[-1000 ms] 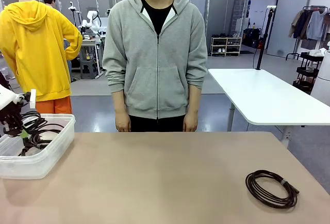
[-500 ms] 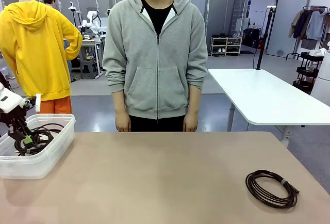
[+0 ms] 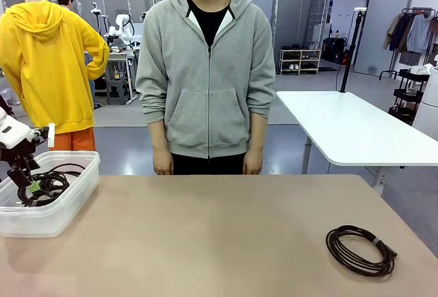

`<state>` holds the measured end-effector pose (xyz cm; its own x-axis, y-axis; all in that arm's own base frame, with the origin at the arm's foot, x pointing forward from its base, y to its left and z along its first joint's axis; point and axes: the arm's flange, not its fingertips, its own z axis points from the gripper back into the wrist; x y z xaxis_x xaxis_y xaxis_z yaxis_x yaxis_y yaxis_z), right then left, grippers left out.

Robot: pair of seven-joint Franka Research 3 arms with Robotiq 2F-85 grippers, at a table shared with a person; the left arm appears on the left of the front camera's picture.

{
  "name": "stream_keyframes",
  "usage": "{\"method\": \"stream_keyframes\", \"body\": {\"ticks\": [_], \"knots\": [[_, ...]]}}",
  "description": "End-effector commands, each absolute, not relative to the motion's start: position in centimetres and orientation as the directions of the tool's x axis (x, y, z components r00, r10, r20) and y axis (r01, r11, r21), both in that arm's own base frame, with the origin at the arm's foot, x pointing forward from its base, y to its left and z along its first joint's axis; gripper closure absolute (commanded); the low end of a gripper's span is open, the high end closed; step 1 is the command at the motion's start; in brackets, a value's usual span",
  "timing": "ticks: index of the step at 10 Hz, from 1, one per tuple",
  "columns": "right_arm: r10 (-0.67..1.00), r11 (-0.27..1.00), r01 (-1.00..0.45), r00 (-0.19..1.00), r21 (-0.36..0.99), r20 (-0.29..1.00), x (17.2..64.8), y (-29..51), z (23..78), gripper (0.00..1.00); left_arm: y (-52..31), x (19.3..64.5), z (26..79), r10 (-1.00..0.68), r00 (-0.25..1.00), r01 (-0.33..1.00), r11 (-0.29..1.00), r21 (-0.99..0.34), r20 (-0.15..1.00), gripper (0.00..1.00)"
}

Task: Organize and store the cables.
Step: Place the USB Extension Cable into the Organizing box.

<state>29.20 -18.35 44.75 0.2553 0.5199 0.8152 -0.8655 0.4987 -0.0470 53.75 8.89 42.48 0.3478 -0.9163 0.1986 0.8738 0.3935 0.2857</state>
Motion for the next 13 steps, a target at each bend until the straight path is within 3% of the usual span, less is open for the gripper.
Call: {"method": "stream_keyframes", "body": {"ticks": [1,13], "knots": [[0.521,0.492,-0.868,0.239,-0.060,0.820,29.31,-18.50,44.78,0.00,9.04,53.89,43.21,-0.912,0.368,0.871,0.406,0.276,0.181,0.00],[0.521,0.492,-0.868,0.239,-0.060,0.820,29.31,-18.50,44.78,0.00,8.95,53.73,42.54,-0.916,0.350,0.873,0.394,0.287,0.195,0.00]]}}
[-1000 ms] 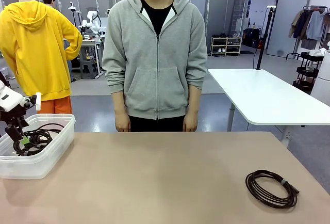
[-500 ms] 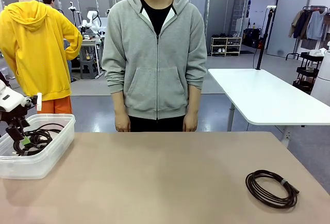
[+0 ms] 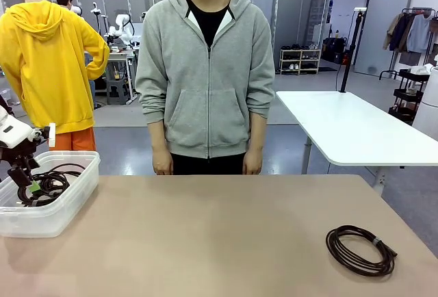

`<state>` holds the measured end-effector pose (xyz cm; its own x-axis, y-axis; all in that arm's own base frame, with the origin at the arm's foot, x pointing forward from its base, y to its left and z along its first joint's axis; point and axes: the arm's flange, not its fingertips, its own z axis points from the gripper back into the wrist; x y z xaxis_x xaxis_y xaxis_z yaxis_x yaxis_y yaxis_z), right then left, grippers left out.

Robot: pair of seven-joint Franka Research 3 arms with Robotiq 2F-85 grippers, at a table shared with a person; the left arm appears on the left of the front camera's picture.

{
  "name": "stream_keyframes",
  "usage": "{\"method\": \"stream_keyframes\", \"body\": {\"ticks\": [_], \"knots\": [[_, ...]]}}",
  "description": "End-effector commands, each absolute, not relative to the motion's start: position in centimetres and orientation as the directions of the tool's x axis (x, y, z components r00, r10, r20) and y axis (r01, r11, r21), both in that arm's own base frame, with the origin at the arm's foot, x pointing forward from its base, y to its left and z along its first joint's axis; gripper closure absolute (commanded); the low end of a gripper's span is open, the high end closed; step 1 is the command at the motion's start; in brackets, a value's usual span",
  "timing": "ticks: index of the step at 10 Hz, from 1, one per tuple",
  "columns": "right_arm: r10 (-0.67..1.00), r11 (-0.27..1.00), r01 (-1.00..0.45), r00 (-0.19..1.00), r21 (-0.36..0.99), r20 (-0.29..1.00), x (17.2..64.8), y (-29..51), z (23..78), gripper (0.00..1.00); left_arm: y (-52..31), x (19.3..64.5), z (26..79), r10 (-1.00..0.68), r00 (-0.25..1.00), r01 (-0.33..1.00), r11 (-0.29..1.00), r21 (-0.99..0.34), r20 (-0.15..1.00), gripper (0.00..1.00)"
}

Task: Organize and store the cables.
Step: Place the USB Extension Cable into the Organizing box.

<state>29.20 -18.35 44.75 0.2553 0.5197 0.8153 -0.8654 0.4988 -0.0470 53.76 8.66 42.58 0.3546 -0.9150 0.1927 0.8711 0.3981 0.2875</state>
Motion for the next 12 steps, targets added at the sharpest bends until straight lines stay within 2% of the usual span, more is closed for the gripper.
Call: {"method": "stream_keyframes", "body": {"ticks": [1,8,9,10,12], "knots": [[0.521,0.492,-0.868,0.239,-0.060,0.820,29.3,-18.5,44.8,0.00,9.0,53.7,42.5,-0.916,0.350,0.873,0.394,0.287,0.195,0.00],[0.521,0.492,-0.868,0.239,-0.060,0.820,29.3,-18.5,44.8,0.00,8.7,53.8,42.6,-0.915,0.355,0.871,0.398,0.287,0.193,0.00],[0.521,0.492,-0.868,0.239,-0.060,0.820,29.3,-18.5,44.8,0.00,7.8,52.6,44.9,-0.892,0.400,0.836,0.449,0.315,0.210,0.00],[0.521,0.492,-0.868,0.239,-0.060,0.820,29.3,-18.5,44.8,0.00,6.8,50.2,47.2,-0.857,0.427,0.811,0.504,0.298,0.287,0.00],[0.521,0.492,-0.868,0.239,-0.060,0.820,29.3,-18.5,44.8,0.00,5.7,44.2,50.7,-0.821,0.367,0.806,0.516,0.291,0.438,0.00]]}}
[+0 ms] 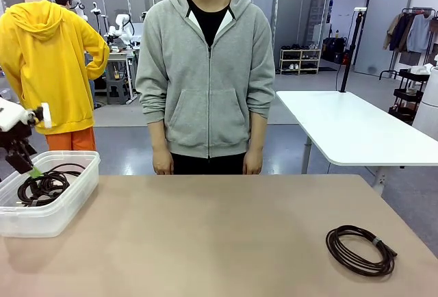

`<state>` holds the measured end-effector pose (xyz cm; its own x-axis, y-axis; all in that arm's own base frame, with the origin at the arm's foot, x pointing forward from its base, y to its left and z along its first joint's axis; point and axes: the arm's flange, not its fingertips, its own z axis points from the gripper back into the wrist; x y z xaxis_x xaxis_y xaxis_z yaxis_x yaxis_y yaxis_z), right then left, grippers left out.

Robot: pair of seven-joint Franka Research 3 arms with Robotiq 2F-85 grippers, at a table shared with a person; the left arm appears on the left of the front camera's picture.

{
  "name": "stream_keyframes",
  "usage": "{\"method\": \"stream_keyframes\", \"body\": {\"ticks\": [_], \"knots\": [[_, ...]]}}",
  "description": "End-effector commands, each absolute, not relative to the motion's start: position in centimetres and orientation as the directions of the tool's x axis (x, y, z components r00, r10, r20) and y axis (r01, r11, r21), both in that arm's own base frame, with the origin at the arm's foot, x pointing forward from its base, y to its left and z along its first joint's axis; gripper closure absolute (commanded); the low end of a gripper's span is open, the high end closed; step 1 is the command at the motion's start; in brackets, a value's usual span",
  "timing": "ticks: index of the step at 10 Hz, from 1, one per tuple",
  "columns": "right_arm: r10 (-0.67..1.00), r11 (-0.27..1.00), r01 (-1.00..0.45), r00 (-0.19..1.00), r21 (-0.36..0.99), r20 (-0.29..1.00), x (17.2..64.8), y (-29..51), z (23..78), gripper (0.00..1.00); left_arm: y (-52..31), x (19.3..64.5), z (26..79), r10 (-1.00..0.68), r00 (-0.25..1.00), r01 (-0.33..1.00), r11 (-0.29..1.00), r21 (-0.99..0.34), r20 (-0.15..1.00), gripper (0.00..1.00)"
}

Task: Organize and store the cables.
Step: Place the USB Extension Cable into the Organizing box.

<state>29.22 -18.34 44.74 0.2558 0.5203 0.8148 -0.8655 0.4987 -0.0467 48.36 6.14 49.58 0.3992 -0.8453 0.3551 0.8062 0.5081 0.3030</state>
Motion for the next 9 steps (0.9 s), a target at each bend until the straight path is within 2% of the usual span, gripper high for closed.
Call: {"method": "stream_keyframes", "body": {"ticks": [1,3,5,7,9], "knots": [[0.521,0.492,-0.868,0.239,-0.060,0.820,29.3,-18.5,44.8,0.00,5.3,41.1,51.3,-0.787,0.384,0.825,0.527,0.205,0.482,0.00],[0.521,0.492,-0.868,0.239,-0.060,0.820,29.3,-18.5,44.8,0.00,3.2,36.7,50.9,-0.713,0.366,0.839,0.530,0.119,0.598,0.00],[0.521,0.492,-0.868,0.239,-0.060,0.820,29.3,-18.5,44.8,0.00,1.2,32.7,49.7,-0.698,0.312,0.892,0.449,0.055,0.645,0.00],[0.521,0.492,-0.868,0.239,-0.060,0.820,29.3,-18.5,44.8,0.00,-0.3,30.6,47.4,-0.726,0.221,0.913,0.389,0.122,0.652,0.00],[0.521,0.492,-0.868,0.239,-0.060,0.820,29.3,-18.5,44.8,0.00,-1.3,29.7,45.7,-0.729,0.188,0.930,0.347,0.119,0.658,0.00]]}}
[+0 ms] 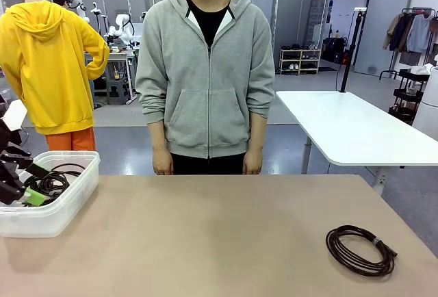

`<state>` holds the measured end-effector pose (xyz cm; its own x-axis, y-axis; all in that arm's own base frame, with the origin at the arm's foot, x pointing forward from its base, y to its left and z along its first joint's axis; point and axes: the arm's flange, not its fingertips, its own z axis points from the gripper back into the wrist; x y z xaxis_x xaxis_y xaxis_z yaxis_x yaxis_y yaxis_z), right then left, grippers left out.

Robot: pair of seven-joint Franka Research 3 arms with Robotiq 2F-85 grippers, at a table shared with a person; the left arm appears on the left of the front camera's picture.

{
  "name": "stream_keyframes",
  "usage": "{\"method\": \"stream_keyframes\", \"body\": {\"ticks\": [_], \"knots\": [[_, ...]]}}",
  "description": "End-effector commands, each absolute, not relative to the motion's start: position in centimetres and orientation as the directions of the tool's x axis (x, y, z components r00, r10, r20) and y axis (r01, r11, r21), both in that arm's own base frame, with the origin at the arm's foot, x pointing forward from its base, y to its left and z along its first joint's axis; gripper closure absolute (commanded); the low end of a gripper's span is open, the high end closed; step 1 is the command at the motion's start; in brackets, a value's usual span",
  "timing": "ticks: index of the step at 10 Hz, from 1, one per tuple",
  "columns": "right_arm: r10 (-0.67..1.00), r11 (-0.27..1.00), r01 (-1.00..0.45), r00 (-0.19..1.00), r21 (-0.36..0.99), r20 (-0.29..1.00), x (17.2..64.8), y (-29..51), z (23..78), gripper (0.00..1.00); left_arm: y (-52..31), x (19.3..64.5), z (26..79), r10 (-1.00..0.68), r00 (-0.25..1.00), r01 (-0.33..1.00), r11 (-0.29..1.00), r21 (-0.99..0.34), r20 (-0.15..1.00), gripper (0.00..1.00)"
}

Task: Organize and store the cables.
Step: Place the USB Extension Cable into the Organizing box.

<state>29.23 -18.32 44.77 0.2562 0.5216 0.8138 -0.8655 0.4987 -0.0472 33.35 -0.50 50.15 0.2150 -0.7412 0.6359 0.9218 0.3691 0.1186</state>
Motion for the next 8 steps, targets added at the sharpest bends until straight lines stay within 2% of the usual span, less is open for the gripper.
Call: {"method": "stream_keyframes", "body": {"ticks": [1,8], "knots": [[0.521,0.492,-0.868,0.239,-0.060,0.820,29.31,-18.50,44.78,0.00,-0.07,33.30,50.34,-0.732,0.238,0.912,0.394,0.112,0.638,0.00],[0.521,0.492,-0.868,0.239,-0.060,0.820,29.31,-18.50,44.78,0.00,-0.07,33.30,50.34,-0.732,0.238,0.912,0.394,0.112,0.638,0.00]]}}
